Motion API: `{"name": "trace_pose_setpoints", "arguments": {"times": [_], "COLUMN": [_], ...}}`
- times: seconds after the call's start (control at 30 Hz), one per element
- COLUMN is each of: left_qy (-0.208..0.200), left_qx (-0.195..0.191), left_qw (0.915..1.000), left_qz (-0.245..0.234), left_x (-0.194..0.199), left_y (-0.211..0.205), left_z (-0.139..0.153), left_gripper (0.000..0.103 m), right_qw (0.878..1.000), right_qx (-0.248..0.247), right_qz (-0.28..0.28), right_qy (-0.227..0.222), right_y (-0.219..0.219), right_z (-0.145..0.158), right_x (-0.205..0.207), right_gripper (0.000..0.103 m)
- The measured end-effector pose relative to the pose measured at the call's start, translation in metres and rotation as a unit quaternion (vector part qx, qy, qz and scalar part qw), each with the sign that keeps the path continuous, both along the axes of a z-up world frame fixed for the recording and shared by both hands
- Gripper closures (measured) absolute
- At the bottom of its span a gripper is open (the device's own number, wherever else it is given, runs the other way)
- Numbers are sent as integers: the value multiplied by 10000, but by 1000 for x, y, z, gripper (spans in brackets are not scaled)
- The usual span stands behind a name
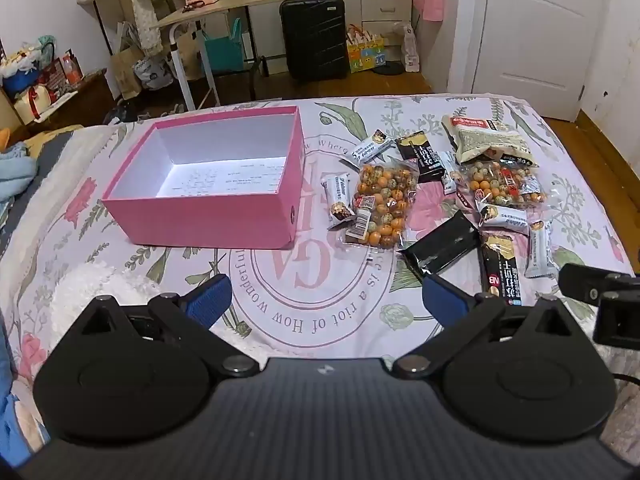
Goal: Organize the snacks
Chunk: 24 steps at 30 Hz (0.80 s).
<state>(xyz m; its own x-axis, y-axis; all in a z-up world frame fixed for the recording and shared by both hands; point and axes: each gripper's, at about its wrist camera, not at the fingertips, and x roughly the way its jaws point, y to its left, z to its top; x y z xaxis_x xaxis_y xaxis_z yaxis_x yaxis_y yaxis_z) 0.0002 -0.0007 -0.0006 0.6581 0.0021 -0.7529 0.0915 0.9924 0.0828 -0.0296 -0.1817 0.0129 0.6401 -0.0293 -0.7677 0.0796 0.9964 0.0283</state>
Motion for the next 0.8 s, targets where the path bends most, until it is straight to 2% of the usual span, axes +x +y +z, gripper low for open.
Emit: {"name": "trace_pose_setpoints", "arguments": {"times": [0.07,0.2,0.27,0.37,0.6,0.8], "left_qy": [-21,120,167,100,60,7], "left_qx": [19,-275,-462,-299,-364,-263], "left_qw": [10000,9995,9988,9994,9991,9995], "left_qz": [7,57,62,106,187,153], "left_x": [0,4,4,2,1,-1], "left_y": [-2,6,15,11,15,12], "left_z": [-1,-5,-10,-15,-17,-17], "left_gripper": [0,2,3,3,1,1], "right_qw": [10000,9999,9999,9999,9997,9995], "right_qx": [17,40,46,-86,-246,-297], "right_qz": [31,105,73,75,41,41], "right_qy": [29,56,72,53,27,30], "right_y": [4,12,0,-5,5,4], "right_z": [0,1,-5,-6,-7,-9], "right_x": [-1,-4,0,1,-3,-5], "right_gripper": [2,2,2,2,2,2]}}
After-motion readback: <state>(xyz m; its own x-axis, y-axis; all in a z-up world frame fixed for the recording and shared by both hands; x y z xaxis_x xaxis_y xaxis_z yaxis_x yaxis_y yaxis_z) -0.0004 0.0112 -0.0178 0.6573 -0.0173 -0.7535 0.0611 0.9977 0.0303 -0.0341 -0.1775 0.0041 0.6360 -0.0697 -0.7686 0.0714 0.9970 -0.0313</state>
